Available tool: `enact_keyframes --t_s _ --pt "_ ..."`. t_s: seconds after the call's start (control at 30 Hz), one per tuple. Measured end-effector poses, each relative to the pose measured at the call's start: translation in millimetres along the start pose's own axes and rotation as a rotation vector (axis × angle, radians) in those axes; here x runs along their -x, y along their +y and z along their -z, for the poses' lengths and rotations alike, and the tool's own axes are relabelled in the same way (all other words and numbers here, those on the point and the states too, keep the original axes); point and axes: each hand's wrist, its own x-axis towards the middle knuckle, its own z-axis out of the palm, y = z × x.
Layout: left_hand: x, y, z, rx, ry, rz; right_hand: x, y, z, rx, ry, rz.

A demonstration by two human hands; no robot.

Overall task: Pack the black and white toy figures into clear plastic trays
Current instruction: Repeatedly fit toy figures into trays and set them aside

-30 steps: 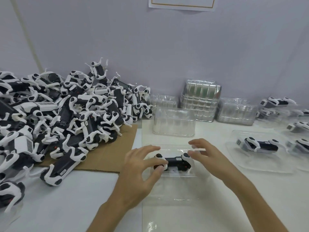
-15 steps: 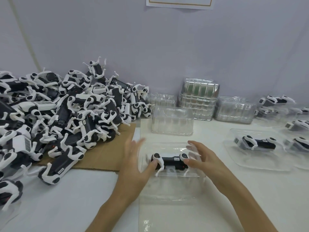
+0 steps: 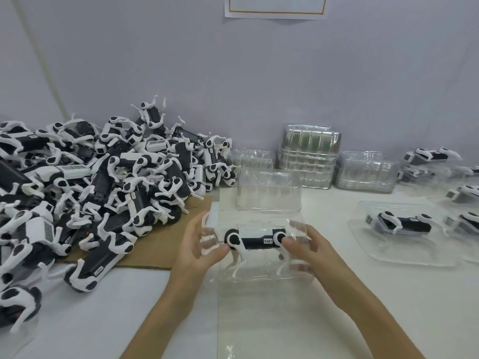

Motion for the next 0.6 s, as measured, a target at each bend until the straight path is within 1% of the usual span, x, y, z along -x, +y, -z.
enact_keyframes --t_s 0.07,0.17,0.27,0.33,0.4,0.43,0.47,0.5,0.53,0.57,0.6 --pt "-0.7 1.1 1.0 -0.033 0.033 -0.013 0.6 -1.8 0.2 0.020 0.078 0.058" --pt "-3.1 0.4 3.4 0.001 0.039 0.007 0.7 -2.9 -2.5 0.096 0.153 0.107" --pt "-3.6 -4.7 1.1 0.019 -0.004 0.037 -2.2 0.9 -2.1 0.069 0.229 0.063" --pt "-2.1 -8.7 -0.5 0.003 -0.070 0.069 -4.8 2.8 3.3 0.064 0.287 0.012" --pt "0.1 -11.1 -1.5 -0.050 -0.138 0.117 -4.5 3.6 9.3 0.164 0.344 -0.005" --pt "0.6 -12.5 -1.8 -0.082 -0.158 0.135 -2.8 2.4 10.4 0.249 0.381 0.028" --pt "0.4 -13.8 -2.4 -0.109 -0.173 0.141 -0.4 0.3 10.3 0.340 0.422 0.109" --pt "-0.2 -14.7 -2.7 -0.129 -0.181 0.141 2.7 -2.8 9.5 0.422 0.433 0.234" --pt "-1.1 -15.4 -3.0 -0.137 -0.182 0.139 5.7 -8.0 8.0 0.497 0.379 0.360" --pt "-2.3 -15.3 -3.2 -0.135 -0.180 0.137 8.2 -14.2 5.2 0.576 0.253 0.441" --pt "-3.2 -15.2 -2.9 -0.135 -0.179 0.136 9.1 -18.5 1.9 0.688 0.097 0.475"
